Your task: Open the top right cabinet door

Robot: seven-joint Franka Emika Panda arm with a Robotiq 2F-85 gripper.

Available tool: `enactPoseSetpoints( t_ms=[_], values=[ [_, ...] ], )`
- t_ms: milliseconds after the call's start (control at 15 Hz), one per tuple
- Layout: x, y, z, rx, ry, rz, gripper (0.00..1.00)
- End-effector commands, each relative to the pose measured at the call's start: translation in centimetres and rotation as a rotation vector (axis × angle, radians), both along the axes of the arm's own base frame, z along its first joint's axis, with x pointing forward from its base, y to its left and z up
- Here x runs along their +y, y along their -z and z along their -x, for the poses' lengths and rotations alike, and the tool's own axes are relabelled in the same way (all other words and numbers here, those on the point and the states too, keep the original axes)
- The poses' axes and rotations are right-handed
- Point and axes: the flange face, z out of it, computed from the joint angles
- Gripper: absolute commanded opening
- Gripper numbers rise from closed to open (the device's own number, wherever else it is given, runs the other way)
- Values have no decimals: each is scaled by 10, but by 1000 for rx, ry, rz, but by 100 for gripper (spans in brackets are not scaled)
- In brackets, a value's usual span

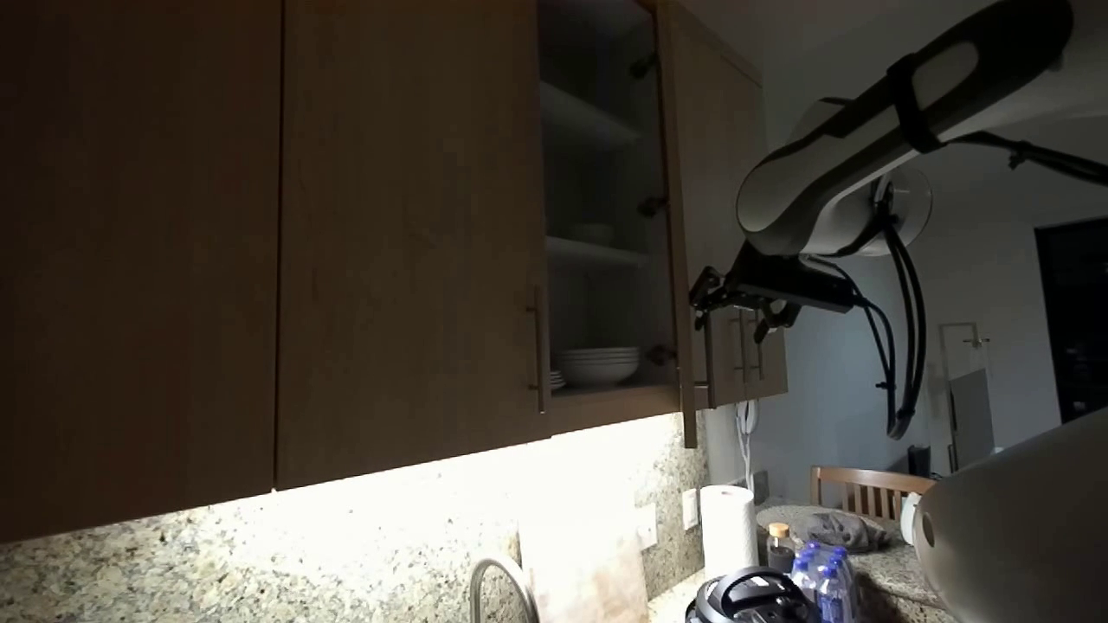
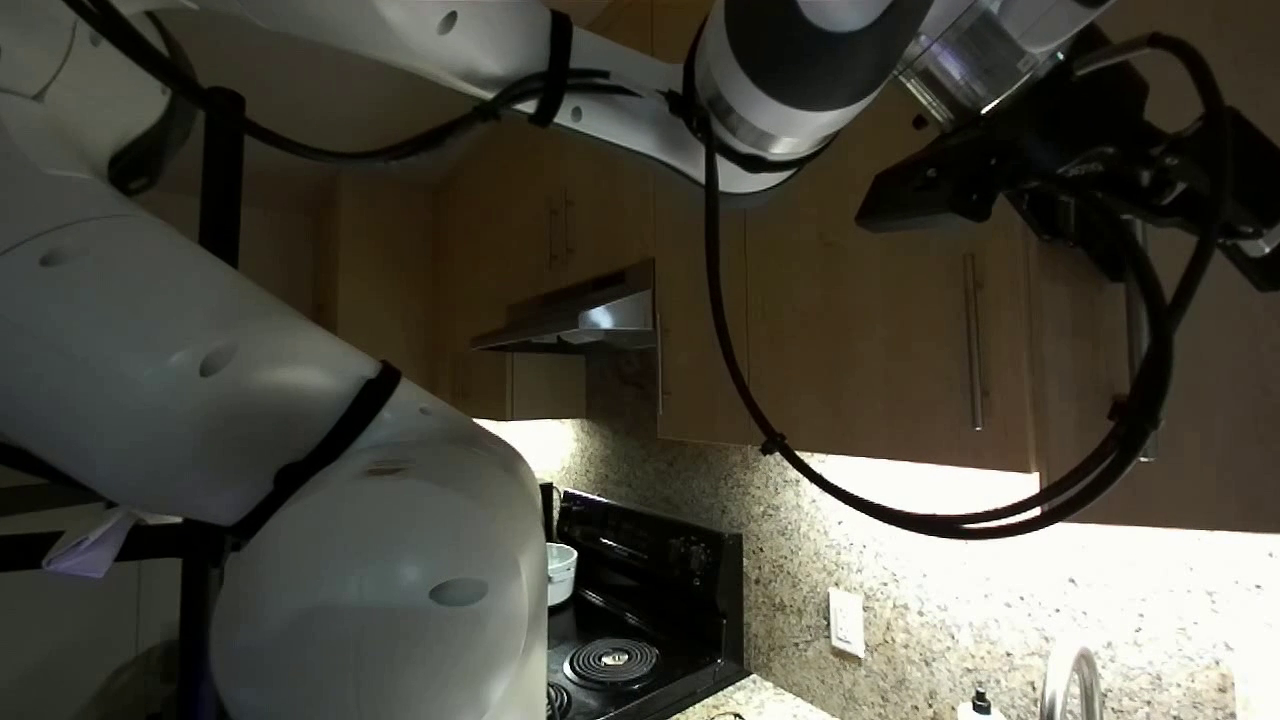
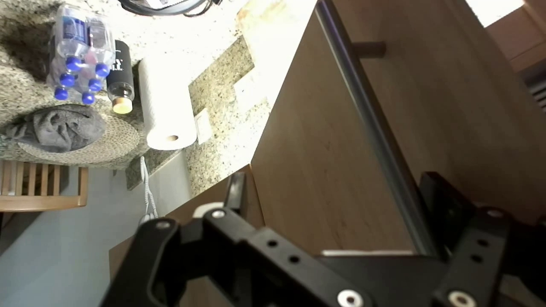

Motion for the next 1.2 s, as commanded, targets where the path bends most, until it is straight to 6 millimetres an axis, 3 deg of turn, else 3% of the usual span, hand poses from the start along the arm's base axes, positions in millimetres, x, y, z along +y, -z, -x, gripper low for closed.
enactPoseSetpoints(
  t_ms=[0, 467, 1133],
  values=[
    [-69, -19, 27, -8, 146, 7, 100],
    [-86, -25, 40, 0, 96, -7, 100],
    [-115, -47, 82, 44, -23, -9, 100]
  ],
)
